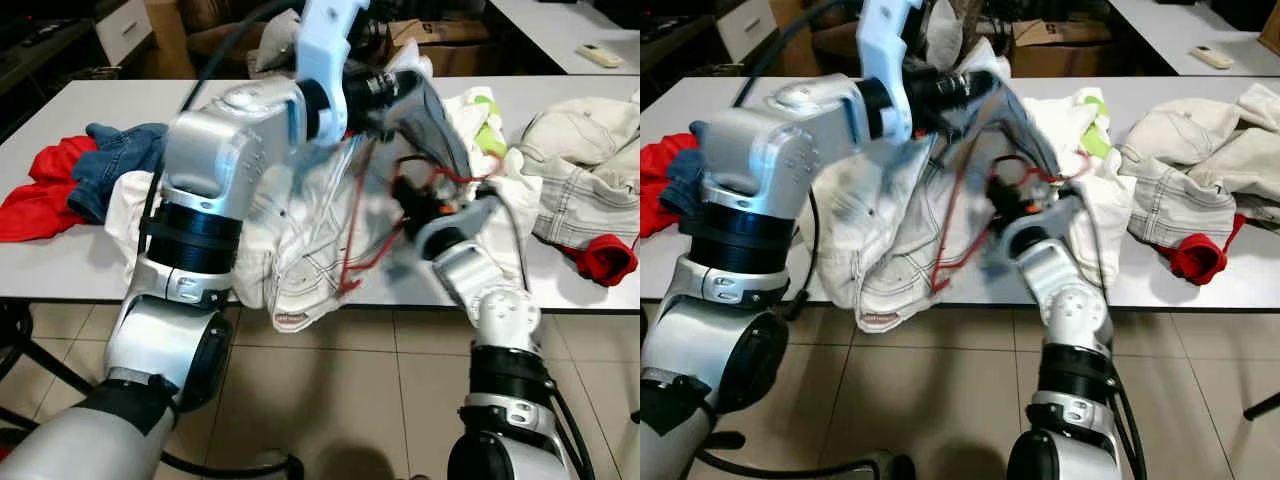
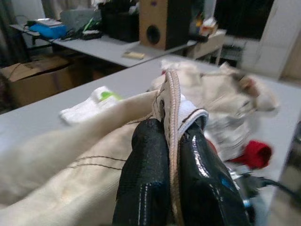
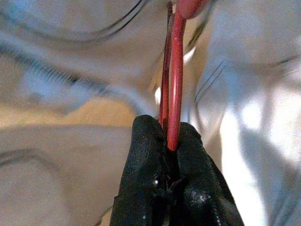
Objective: Hang hanger
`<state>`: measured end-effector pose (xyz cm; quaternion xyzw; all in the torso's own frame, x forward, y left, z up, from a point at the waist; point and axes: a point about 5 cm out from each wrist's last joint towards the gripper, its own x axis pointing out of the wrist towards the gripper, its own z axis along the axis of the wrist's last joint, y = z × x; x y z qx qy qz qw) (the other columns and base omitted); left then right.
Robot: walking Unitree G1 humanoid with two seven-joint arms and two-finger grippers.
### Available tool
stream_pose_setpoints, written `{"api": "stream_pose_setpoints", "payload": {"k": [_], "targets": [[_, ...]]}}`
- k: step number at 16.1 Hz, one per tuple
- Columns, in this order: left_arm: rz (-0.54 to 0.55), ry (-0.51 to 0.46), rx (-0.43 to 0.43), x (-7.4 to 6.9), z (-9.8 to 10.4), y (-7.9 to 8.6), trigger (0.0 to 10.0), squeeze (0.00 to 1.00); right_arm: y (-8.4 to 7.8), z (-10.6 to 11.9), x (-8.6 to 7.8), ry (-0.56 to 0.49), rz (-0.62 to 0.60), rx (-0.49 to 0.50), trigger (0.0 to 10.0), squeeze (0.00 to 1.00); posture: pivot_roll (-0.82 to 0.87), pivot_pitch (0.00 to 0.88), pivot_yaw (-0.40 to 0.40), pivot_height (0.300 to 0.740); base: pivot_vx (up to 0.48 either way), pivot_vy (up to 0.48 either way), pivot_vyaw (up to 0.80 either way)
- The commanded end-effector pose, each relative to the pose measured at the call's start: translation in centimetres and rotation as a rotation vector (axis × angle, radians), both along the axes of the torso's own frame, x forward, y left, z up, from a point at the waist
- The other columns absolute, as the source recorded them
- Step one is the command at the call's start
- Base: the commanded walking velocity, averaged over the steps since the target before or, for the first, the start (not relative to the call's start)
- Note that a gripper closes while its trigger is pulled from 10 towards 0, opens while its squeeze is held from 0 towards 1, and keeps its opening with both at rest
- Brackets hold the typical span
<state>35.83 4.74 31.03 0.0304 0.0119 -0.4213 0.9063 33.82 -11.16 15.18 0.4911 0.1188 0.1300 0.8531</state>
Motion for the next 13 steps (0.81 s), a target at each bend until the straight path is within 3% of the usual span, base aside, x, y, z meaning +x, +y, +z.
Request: {"api": "stream_pose_setpoints", "payload": {"k": [1, 3, 5, 8, 10, 12, 13], "targets": [[0.066, -0.024, 0.038, 0.7, -0.5, 1.1, 0.0, 0.00, 2.8, 0.3, -0.7, 0.000, 0.076, 0.013, 10.0, 0.00, 0.04, 0.000, 0.093, 0.740, 0.000, 0.000, 0.00], [0.135, -0.093, 0.233, 1.5, -2.0, 3.4, 0.0, 0.00, 3.0, 0.6, -0.6, 0.009, -0.016, 0.164, 10.0, 0.00, 0.03, 0.000, 0.086, 0.740, 0.000, 0.000, 0.00], [0.107, -0.069, 0.275, 1.3, -3.1, 4.3, 0.0, 0.00, 2.7, 0.7, -0.4, 0.014, -0.059, 0.177, 10.0, 0.00, 0.03, 0.000, 0.074, 0.740, 0.000, 0.000, 0.00], [0.190, -0.124, 0.419, 1.5, -5.6, 8.3, 0.0, 0.00, 3.7, 0.7, -0.7, 0.054, -0.018, 0.086, 10.0, 0.00, 0.04, 0.000, 0.023, 0.740, 0.000, 0.000, 0.00], [0.191, -0.107, 0.382, 1.1, -5.6, 8.8, 0.0, 0.00, 4.1, 0.5, -1.1, 0.087, 0.001, 0.095, 10.0, 0.00, 0.05, 0.000, -0.003, 0.740, 0.000, 0.000, 0.00], [0.147, -0.072, 0.411, 0.3, -6.3, 9.2, 0.0, 0.00, 4.0, 0.0, -1.4, 0.114, 0.007, 0.100, 10.0, 0.00, 0.06, 0.000, -0.016, 0.740, 0.000, 0.000, 0.00], [0.055, 0.017, 0.378, -0.8, -6.9, 8.9, 0.0, 0.00, 4.0, -0.3, -0.9, 0.125, 0.008, 0.094, 10.0, 0.00, 0.06, 0.002, -0.021, 0.740, 0.000, 0.000, 0.00]]}}
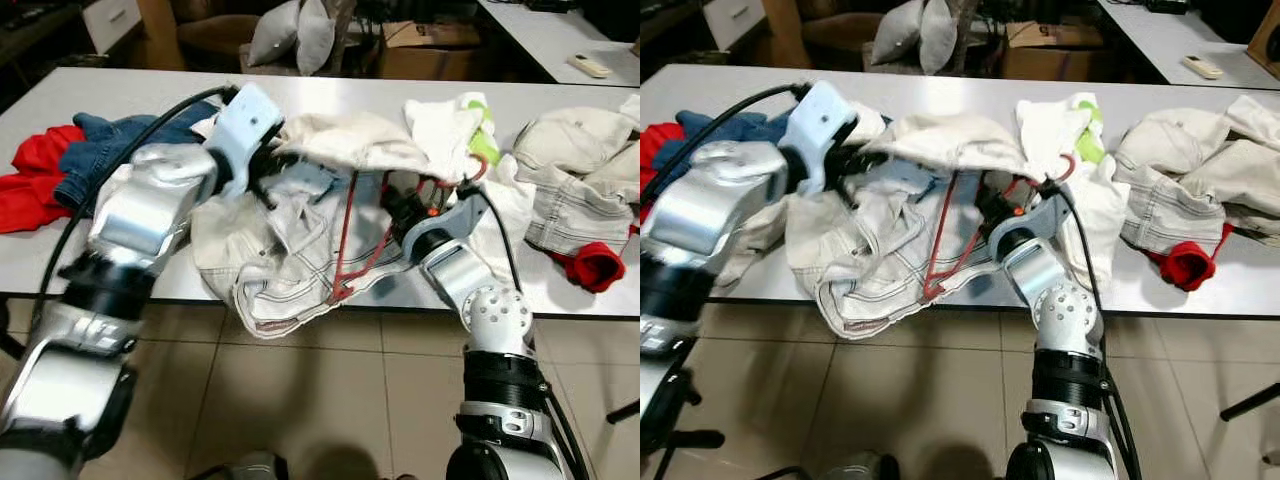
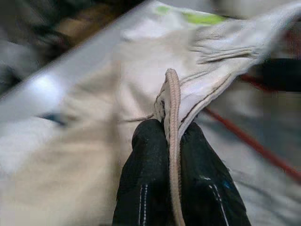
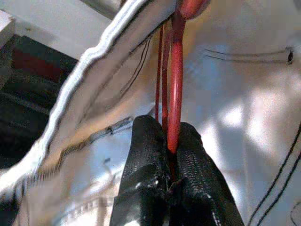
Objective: Hang hanger
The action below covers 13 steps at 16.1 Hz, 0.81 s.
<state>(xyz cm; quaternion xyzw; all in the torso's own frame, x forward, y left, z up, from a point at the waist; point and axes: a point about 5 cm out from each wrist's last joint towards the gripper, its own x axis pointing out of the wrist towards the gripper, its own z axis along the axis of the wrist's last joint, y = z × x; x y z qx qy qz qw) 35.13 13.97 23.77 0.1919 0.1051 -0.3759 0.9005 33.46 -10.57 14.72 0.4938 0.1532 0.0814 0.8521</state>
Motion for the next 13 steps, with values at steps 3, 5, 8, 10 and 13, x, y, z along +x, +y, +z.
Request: {"api": "stream_pose_setpoints", "payload": {"k": [3, 5, 8, 10, 13], "targets": [[-0.209, 0.213, -0.265, -2.9, 1.5, -3.4, 0.0, 0.00, 3.2, 0.0, 1.2, 0.035, 0.053, 0.123, 10.0, 0.00, 0.08, 0.012, -0.027, 0.740, 0.000, 0.000, 0.00], [-0.333, 0.297, -0.492, -4.0, 3.9, -7.6, 0.0, 0.00, 4.0, 1.3, 2.7, 0.007, 0.084, 0.168, 10.0, 0.00, 0.09, 0.015, -0.026, 0.740, 0.000, 0.000, 0.00], [-0.346, 0.295, -0.673, -3.3, 7.1, -10.0, 0.0, 0.00, 6.5, 2.7, 3.5, -0.029, 0.256, 0.187, 10.0, 0.00, 0.09, 0.013, -0.003, 0.740, 0.000, 0.000, 0.00], [-0.271, 0.286, -0.766, -2.2, 8.8, -10.6, 0.0, 0.00, 8.6, 3.4, 3.1, -0.058, 0.416, 0.275, 10.0, 0.00, 0.09, 0.008, 0.005, 0.740, 0.000, 0.000, 0.00], [-0.133, 0.214, -0.729, -0.8, 8.7, -10.4, 0.0, 0.00, 7.4, 2.0, 2.9, -0.075, 0.446, 0.102, 10.0, 0.00, 0.09, 0.005, 0.010, 0.740, 0.000, 0.000, 0.00]]}}
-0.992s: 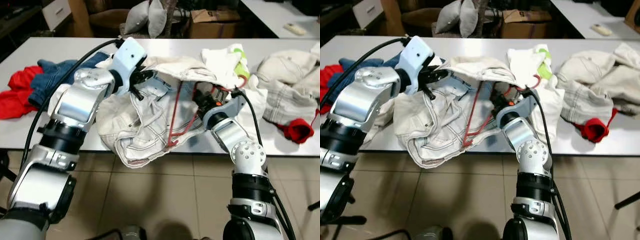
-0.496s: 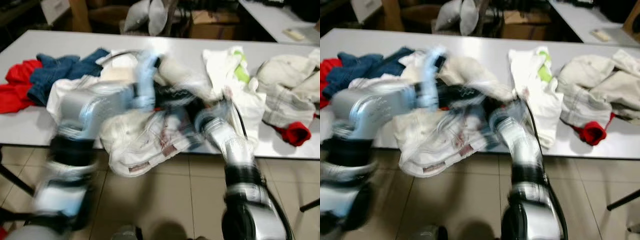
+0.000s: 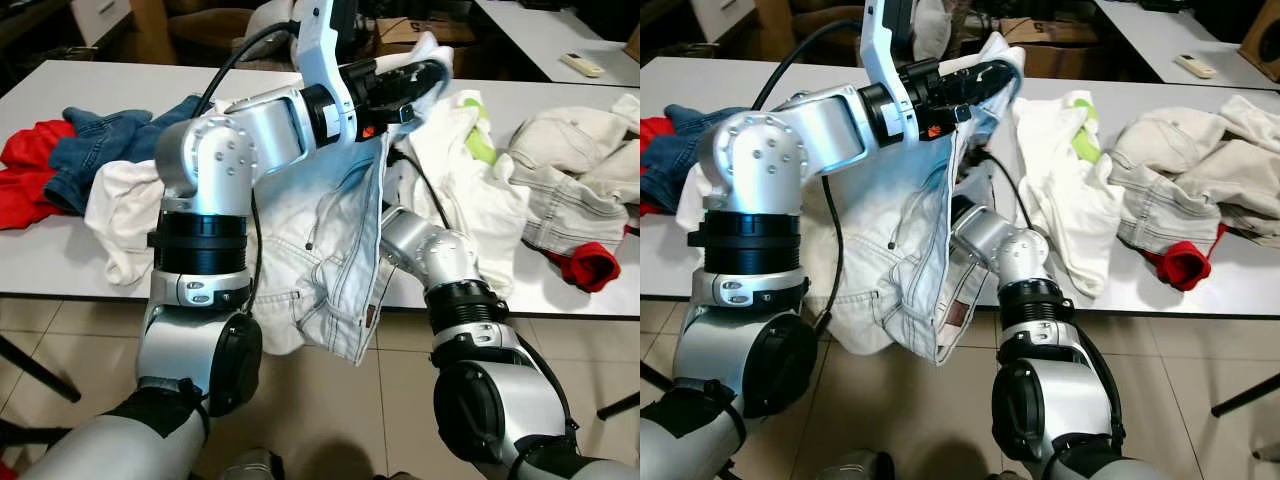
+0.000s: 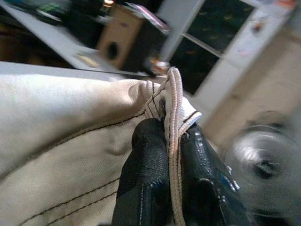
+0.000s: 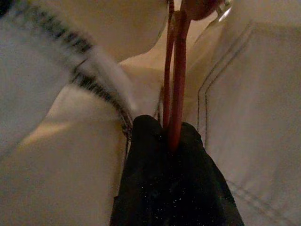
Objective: Hang hanger
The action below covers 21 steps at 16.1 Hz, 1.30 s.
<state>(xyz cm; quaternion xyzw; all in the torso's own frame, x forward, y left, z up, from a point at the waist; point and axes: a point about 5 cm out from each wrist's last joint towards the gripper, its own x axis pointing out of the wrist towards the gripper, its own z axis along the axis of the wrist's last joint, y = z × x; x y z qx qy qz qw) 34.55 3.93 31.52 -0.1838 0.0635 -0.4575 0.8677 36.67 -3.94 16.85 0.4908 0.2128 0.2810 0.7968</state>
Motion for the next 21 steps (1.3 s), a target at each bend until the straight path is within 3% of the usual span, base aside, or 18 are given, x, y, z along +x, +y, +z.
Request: {"api": "stream_pose_setpoints", "payload": {"k": [1, 3, 5, 8, 10, 13, 16, 17, 20, 21], "targets": [[0.053, -0.046, 0.035, 0.3, 0.4, 0.0, 0.0, 0.00, -0.7, -0.9, -0.3, -0.032, -0.003, -0.087, 10.0, 0.00, 0.08, 0.005, 0.018, 0.740, 0.000, 0.000, 0.00], [0.174, -0.035, 0.072, 1.4, -0.5, 0.8, 0.0, 0.00, -3.8, -1.9, -0.6, -0.077, -0.087, -0.192, 10.0, 0.00, 0.07, 0.005, 0.032, 0.740, 0.000, 0.000, 0.00], [0.261, -0.046, 0.082, 2.2, -0.7, 1.3, 0.0, 0.00, -5.5, -1.8, -1.8, -0.112, -0.121, -0.234, 10.0, 0.00, 0.07, 0.004, 0.034, 0.740, 0.000, 0.000, 0.00], [0.358, -0.050, 0.042, 3.2, -0.2, 2.0, 0.0, 0.00, -5.8, -2.1, -4.2, -0.103, -0.157, -0.200, 10.0, 0.00, 0.05, 0.000, 0.058, 0.740, 0.000, 0.000, 0.00], [0.373, -0.050, 0.037, 3.5, 0.0, 1.7, 0.0, 0.00, -4.9, -3.2, -5.7, -0.117, -0.128, -0.298, 10.0, 0.00, 0.04, 0.000, 0.065, 0.740, 0.000, 0.000, 0.00], [0.395, -0.040, 0.021, 3.6, -0.2, 1.3, 0.0, 0.00, -5.2, -3.1, -5.9, -0.042, -0.299, -0.234, 10.0, 0.00, 0.04, 0.000, 0.071, 0.740, 0.000, 0.000, 0.00], [0.352, -0.054, 0.049, 3.2, -0.3, 1.0, 0.0, 0.00, -6.2, -3.4, -5.0, 0.020, -0.432, -0.132, 10.0, 0.00, 0.04, 0.000, 0.075, 0.740, 0.000, 0.000, 0.00], [0.368, -0.053, 0.066, 3.1, -0.4, 1.4, 0.0, 0.00, -7.3, -4.4, -4.0, 0.136, -0.537, -0.051, 10.0, 0.00, 0.05, 0.000, 0.066, 0.740, 0.000, 0.000, 0.00], [0.429, -0.059, 0.027, 3.6, 0.9, 2.8, 0.0, 0.00, -7.2, -5.4, -4.2, 0.225, -0.521, -0.021, 10.0, 0.00, 0.05, 0.000, 0.055, 0.740, 0.000, 0.000, 0.00], [0.446, -0.064, -0.022, 3.8, 2.5, 3.8, 0.0, 0.00, -7.0, -6.5, -4.7, 0.252, -0.454, -0.045, 10.0, 0.00, 0.05, 0.000, 0.050, 0.740, 0.000, 0.000, 0.00]]}}
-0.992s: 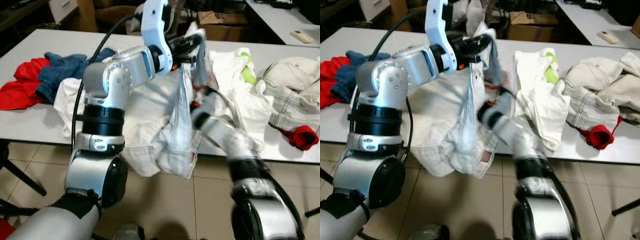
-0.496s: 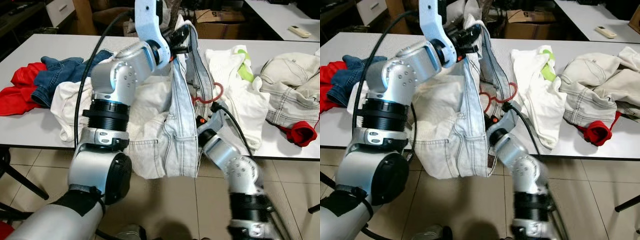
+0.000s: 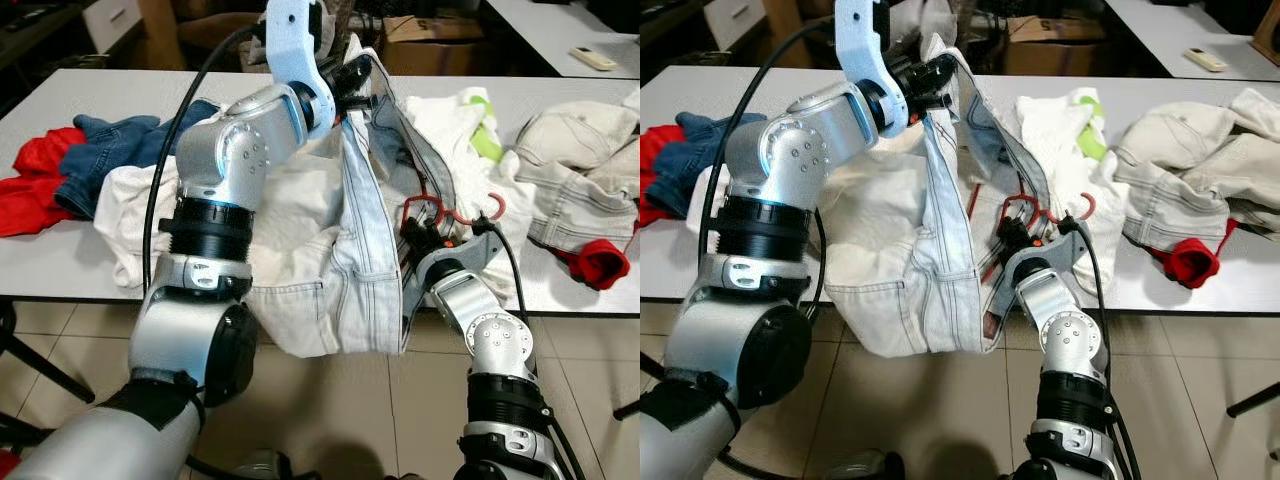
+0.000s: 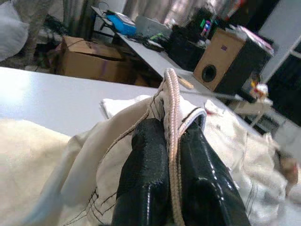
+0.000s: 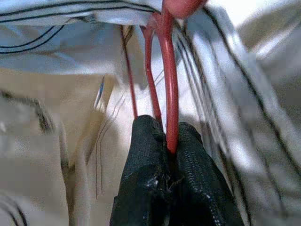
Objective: Hang hanger
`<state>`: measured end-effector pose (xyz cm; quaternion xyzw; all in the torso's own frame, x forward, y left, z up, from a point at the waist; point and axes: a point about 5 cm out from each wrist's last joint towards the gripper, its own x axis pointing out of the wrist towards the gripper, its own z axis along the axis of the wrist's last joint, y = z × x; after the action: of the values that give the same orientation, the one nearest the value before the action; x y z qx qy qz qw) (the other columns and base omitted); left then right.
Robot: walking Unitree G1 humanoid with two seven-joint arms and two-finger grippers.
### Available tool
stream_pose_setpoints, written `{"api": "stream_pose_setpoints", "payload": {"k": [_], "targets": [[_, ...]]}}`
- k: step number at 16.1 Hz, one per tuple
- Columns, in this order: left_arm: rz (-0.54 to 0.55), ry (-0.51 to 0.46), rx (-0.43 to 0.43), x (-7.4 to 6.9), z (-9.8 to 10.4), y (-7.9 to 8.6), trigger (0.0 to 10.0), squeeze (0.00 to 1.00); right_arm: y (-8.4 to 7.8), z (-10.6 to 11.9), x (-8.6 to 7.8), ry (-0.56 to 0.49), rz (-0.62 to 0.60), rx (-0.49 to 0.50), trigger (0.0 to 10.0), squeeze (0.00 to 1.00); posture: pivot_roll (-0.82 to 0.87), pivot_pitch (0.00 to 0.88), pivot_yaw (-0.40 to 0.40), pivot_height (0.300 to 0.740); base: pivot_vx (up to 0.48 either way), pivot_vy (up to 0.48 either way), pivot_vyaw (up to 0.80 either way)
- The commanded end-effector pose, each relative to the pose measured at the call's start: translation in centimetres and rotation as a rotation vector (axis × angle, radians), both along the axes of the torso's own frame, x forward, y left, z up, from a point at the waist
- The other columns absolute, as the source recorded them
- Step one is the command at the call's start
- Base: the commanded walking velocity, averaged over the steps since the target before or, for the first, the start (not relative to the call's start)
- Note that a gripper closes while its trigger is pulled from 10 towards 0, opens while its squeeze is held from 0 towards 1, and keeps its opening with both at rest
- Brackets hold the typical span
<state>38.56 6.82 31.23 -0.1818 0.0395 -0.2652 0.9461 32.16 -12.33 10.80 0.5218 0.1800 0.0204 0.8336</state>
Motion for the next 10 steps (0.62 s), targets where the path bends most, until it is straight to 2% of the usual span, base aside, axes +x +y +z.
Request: {"api": "stream_pose_setpoints", "payload": {"k": [1, 2, 5, 6, 8, 10], "targets": [[0.032, -0.098, -0.053, -0.3, 3.4, 1.2, 0.0, 0.00, 1.3, -1.0, -0.4, 0.054, 0.041, 0.047, 10.0, 0.00, 0.05, 0.000, 0.050, 0.740, 0.000, 0.000, 0.00], [0.023, -0.100, -0.070, -0.4, 4.2, 1.5, 0.0, 0.00, 0.7, -1.6, -0.3, 0.080, 0.025, 0.061, 10.0, 0.00, 0.05, 0.000, 0.049, 0.740, 0.000, 0.000, 0.00], [0.090, -0.133, -0.047, 0.3, 5.0, 3.2, 0.0, 0.00, -0.8, -0.9, -0.3, 0.068, -0.012, 0.064, 10.0, 0.00, 0.05, 0.000, 0.049, 0.740, 0.000, 0.000, 0.00], [0.182, -0.140, -0.027, 1.3, 5.1, 5.6, 0.0, 0.00, -1.1, 0.3, -0.8, 0.026, 0.017, 0.043, 10.0, 0.00, 0.04, 0.000, 0.050, 0.740, 0.000, 0.000, 0.00], [0.223, -0.146, 0.003, 1.7, 5.0, 6.7, 0.0, 0.00, -1.4, 1.1, -1.1, 0.003, 0.032, 0.026, 10.0, 0.00, 0.04, 0.000, 0.051, 0.740, 0.000, 0.000, 0.00], [0.308, -0.119, 0.089, 2.6, 3.1, 9.0, 0.0, 0.00, -1.6, 3.7, -1.9, -0.079, 0.072, 0.005, 10.0, 0.00, 0.04, 0.000, 0.053, 0.740, 0.000, 0.000, 0.00]]}}
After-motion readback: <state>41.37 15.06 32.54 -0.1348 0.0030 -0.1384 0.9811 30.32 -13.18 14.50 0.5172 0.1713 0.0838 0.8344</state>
